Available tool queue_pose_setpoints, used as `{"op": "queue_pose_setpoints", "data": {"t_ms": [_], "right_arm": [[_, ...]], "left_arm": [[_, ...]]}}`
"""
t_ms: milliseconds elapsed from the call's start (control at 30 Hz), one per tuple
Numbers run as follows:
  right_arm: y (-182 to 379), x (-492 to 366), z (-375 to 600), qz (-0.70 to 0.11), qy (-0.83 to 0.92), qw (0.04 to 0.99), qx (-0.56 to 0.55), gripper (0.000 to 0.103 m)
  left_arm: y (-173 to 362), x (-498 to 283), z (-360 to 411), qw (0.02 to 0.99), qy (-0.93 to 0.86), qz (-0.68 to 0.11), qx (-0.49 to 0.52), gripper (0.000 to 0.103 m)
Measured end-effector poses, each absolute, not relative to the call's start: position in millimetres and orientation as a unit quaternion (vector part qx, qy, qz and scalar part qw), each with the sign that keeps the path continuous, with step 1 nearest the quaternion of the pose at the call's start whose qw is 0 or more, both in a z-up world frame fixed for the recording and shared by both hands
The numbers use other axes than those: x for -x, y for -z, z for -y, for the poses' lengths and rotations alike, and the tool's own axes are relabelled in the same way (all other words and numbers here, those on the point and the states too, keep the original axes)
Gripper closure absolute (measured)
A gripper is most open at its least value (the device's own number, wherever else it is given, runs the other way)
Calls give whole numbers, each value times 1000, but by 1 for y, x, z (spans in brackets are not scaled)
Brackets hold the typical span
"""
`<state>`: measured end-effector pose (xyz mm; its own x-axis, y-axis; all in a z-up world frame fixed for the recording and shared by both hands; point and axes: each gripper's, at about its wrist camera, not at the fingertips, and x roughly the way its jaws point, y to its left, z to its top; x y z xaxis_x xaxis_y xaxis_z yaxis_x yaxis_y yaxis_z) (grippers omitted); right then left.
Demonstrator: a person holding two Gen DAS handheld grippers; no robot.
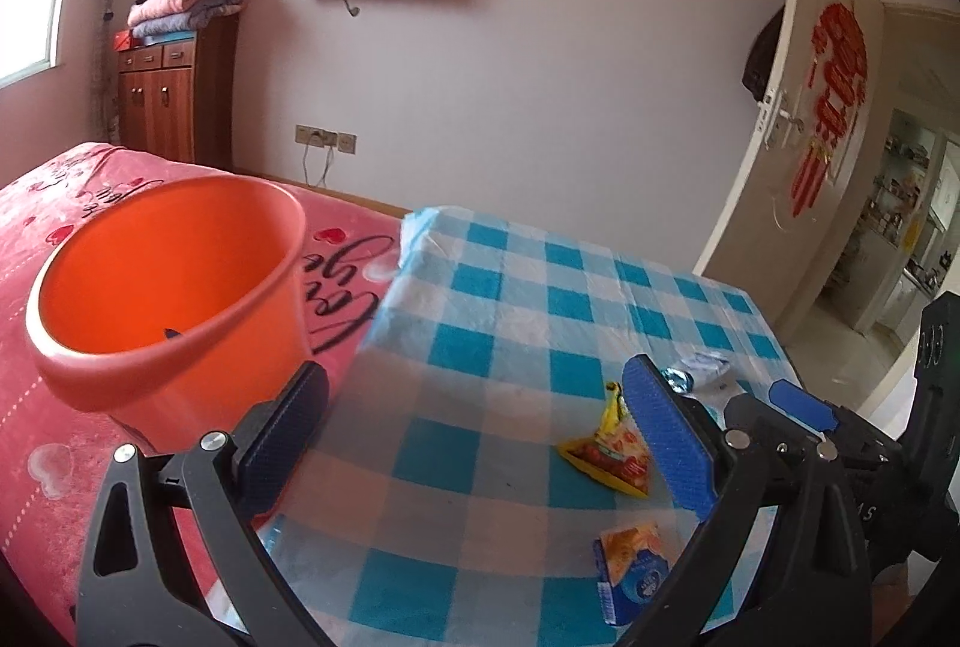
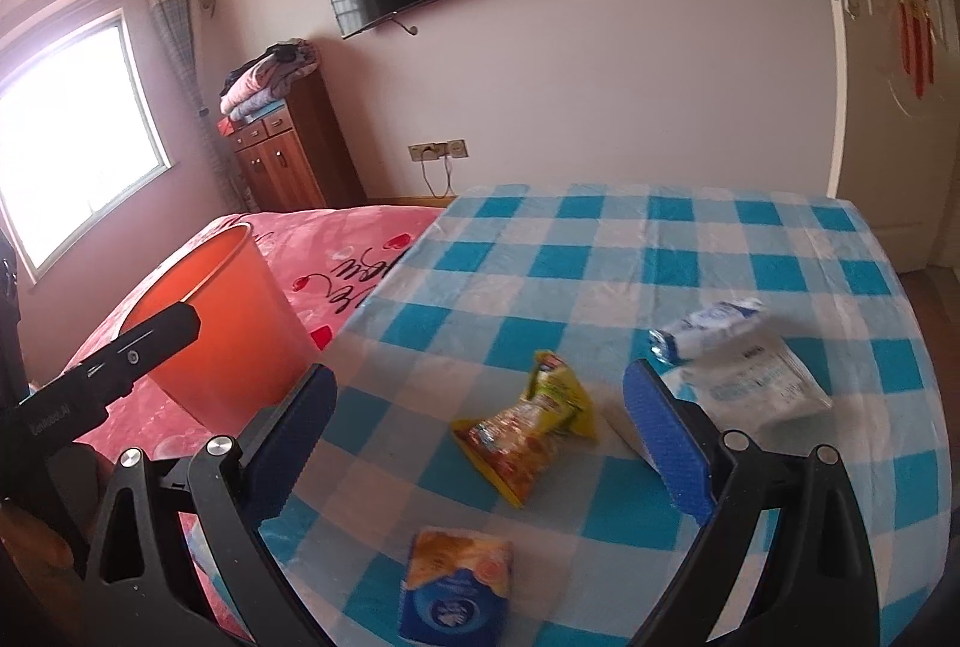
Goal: Collect trash
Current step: 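Move both tools back over the remaining trash on the table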
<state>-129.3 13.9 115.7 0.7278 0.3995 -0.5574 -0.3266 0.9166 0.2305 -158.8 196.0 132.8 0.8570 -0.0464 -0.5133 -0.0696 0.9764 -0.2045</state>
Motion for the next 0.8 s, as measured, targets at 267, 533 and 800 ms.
{"op": "queue_pose_setpoints", "data": {"t_ms": [267,533,800], "right_arm": [[-104,140,17,-319,-173,929,-72,8],[-90,144,50,-327,-148,928,-96,8],[-76,144,81,-338,-128,925,-118,8]], "left_arm": [[-122,155,-167,955,14,-283,84,4],[-106,148,-140,950,30,-304,68,4],[-93,137,-110,943,54,-325,43,4]]}}
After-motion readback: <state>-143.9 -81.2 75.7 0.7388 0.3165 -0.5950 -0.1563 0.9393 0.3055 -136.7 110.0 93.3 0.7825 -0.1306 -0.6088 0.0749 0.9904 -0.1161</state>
